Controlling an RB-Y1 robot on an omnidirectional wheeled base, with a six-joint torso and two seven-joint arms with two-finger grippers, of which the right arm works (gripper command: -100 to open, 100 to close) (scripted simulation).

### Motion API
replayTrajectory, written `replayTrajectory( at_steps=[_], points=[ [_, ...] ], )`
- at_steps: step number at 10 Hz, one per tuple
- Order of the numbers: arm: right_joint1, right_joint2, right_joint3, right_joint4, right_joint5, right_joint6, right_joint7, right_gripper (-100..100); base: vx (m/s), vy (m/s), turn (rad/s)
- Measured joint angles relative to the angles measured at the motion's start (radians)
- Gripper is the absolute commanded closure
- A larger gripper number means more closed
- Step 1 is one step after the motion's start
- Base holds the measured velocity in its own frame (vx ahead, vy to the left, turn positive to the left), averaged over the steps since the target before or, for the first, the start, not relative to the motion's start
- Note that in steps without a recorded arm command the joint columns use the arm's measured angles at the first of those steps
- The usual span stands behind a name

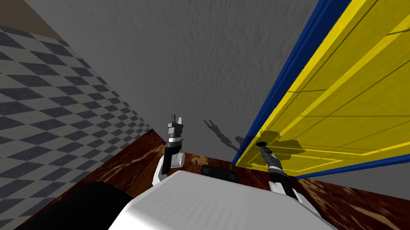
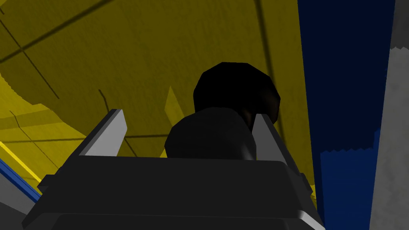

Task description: Pull the door open

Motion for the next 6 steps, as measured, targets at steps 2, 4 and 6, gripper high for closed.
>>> replayTrajectory(
  at_steps=[2, 4, 6],
  points=[
    [-0.01, 0.001, 0.003, 0.019, -0.015, -0.01, -0.034, 100, -0.053, -0.043, 0.105],
    [-0.002, 0.002, 0.014, 0.003, -0.028, -0.001, -0.08, 100, -0.054, -0.042, 0.104],
    [0.001, 0.007, 0.018, 0.001, -0.038, -0.005, -0.107, 100, -0.032, -0.021, 0.051]
  ],
)
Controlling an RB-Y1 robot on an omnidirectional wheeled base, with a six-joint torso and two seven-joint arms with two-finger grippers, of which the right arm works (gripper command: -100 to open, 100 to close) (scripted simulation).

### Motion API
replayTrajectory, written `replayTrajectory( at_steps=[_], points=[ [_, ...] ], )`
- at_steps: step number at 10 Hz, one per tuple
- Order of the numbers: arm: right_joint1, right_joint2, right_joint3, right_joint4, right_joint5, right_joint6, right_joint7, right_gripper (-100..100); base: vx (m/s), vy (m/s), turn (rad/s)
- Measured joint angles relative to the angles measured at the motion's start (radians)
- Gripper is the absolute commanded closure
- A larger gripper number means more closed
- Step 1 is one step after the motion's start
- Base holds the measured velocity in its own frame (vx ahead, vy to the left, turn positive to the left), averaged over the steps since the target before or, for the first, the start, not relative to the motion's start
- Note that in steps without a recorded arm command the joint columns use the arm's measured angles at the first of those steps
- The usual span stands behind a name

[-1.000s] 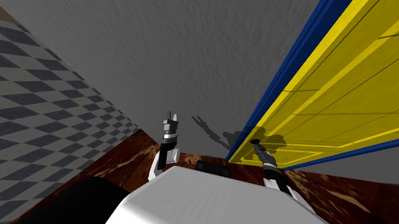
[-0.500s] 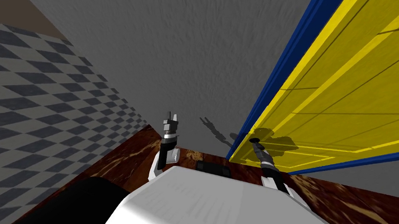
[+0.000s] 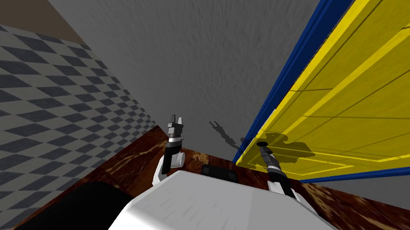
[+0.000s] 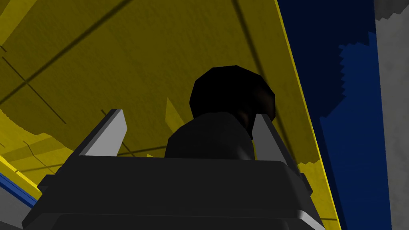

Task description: Pull the door open

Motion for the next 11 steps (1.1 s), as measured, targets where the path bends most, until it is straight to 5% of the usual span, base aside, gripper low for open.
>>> replayTrajectory(
  at_steps=[1, 2, 5, 6, 9, 11],
  points=[
    [-0.017, -0.009, 0.0, 0.034, -0.006, -0.016, -0.012, 100, -0.064, -0.035, 0.1],
    [-0.004, -0.002, 0.004, 0.008, -0.013, -0.007, -0.032, 100, -0.072, -0.04, 0.117],
    [-0.017, -0.008, 0.019, 0.03, -0.038, -0.013, -0.11, 100, -0.058, -0.042, 0.116],
    [0.001, -0.003, 0.027, -0.011, -0.045, 0.008, -0.14, 100, -0.041, -0.021, 0.031],
    [-0.022, -0.006, 0.025, 0.037, -0.053, -0.018, -0.152, 100, -0.013, -0.006, 0.023],
    [-0.003, -0.002, 0.033, 0.004, -0.066, -0.006, -0.196, 100, -0.043, -0.032, 0.077]
  ],
)
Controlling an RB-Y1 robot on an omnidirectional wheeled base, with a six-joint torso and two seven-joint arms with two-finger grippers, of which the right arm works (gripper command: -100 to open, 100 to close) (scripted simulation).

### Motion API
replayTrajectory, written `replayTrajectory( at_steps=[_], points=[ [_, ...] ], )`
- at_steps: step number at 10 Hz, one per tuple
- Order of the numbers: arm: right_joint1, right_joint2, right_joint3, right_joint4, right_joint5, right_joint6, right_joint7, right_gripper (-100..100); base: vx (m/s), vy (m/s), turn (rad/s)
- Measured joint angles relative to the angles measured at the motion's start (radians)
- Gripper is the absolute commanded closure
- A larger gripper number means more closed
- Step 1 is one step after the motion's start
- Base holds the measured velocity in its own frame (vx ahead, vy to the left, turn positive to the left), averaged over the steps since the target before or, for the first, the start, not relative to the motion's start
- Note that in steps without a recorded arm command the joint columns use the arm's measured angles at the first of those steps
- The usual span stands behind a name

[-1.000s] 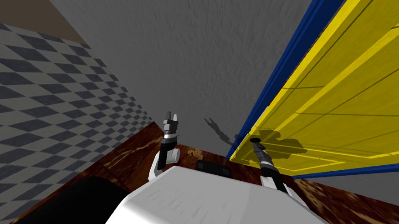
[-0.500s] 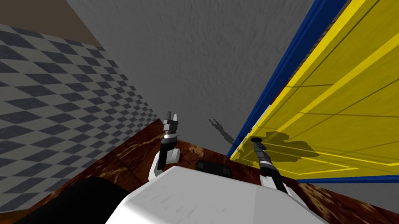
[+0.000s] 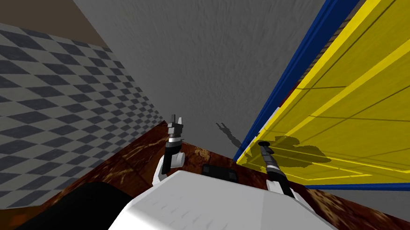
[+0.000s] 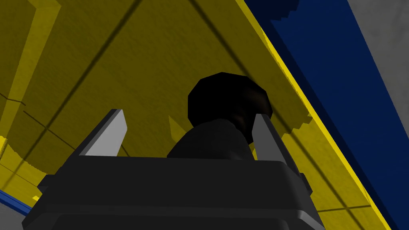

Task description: Pull the door open

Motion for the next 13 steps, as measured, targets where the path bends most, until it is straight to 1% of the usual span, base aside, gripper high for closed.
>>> replayTrajectory(
  at_steps=[1, 2, 3, 5, 6, 7, 8, 9, 10, 11, 12, 13],
  points=[
    [-0.009, -0.003, 0.002, 0.018, -0.005, -0.009, -0.015, 100, -0.029, -0.013, 0.08],
    [-0.005, -0.001, 0.005, 0.011, -0.011, -0.01, -0.035, 100, -0.029, -0.022, 0.044],
    [-0.008, -0.003, 0.008, 0.016, -0.015, -0.012, -0.049, 100, -0.031, -0.014, 0.071],
    [-0.024, -0.007, 0.012, 0.046, -0.032, -0.03, -0.09, 100, -0.055, -0.026, 0.081],
    [-0.03, -0.01, 0.015, 0.051, -0.036, -0.031, -0.109, 100, -0.025, -0.012, 0.013],
    [-0.027, -0.009, 0.018, 0.048, -0.037, -0.03, -0.118, 100, 0.001, 0.014, -0.016],
    [-0.011, -0.002, 0.02, 0.011, -0.036, -0.012, -0.119, 100, 0.009, 0.005, -0.028],
    [-0.003, 0.005, 0.02, -0.01, -0.036, 0.0, -0.116, 100, 0.0, 0.0, 0.0],
    [-0.004, 0.006, 0.02, -0.013, -0.036, 0.005, -0.114, 100, -0.006, -0.01, 0.015],
    [-0.014, 0.007, 0.016, 0.008, -0.037, -0.007, -0.11, 100, 0.0, 0.0, 0.0],
    [-0.013, 0.004, 0.017, 0.013, -0.037, -0.014, -0.111, 100, -0.004, 0.008, -0.009],
    [-0.009, 0.006, 0.018, 0.0, -0.037, -0.006, -0.112, 100, 0.008, 0.011, 0.02]
  ],
)
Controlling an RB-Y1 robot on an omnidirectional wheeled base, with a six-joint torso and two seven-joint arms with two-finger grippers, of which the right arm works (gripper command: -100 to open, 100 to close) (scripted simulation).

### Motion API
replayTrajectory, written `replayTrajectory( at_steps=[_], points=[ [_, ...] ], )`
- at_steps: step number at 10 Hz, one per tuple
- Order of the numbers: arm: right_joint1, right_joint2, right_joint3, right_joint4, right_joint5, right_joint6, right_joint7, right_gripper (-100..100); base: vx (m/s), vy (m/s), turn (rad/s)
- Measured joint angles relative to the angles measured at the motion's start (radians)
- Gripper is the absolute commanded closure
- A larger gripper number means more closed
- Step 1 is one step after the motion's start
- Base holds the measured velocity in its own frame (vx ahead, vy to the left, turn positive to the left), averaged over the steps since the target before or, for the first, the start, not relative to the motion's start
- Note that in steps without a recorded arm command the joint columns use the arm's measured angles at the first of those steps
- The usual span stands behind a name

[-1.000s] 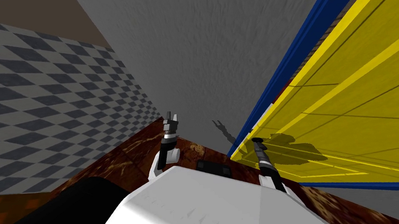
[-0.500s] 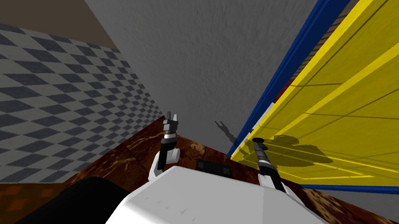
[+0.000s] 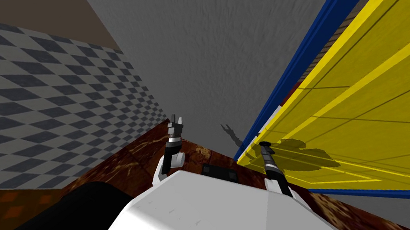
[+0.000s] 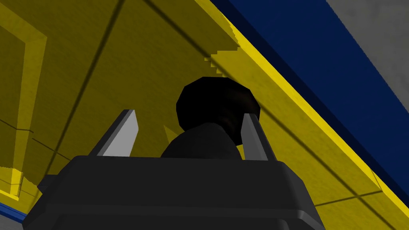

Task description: Pull the door open

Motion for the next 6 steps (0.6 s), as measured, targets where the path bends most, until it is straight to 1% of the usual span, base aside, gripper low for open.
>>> replayTrajectory(
  at_steps=[1, 2, 3, 4, 6],
  points=[
    [0.012, -0.003, 0.004, -0.021, 0.001, 0.013, -0.006, 100, -0.012, 0.02, 0.114],
    [0.01, -0.001, 0.013, -0.025, -0.004, 0.012, -0.024, 100, -0.056, 0.001, 0.097],
    [0.002, -0.001, 0.02, -0.019, -0.01, 0.005, -0.047, 100, -0.067, -0.022, 0.055],
    [0.012, 0.004, 0.028, -0.038, -0.016, 0.008, -0.068, 100, -0.055, -0.024, 0.052],
    [0.008, 0.001, 0.04, -0.029, -0.03, 0.004, -0.115, 100, -0.053, -0.018, 0.062]
  ],
)
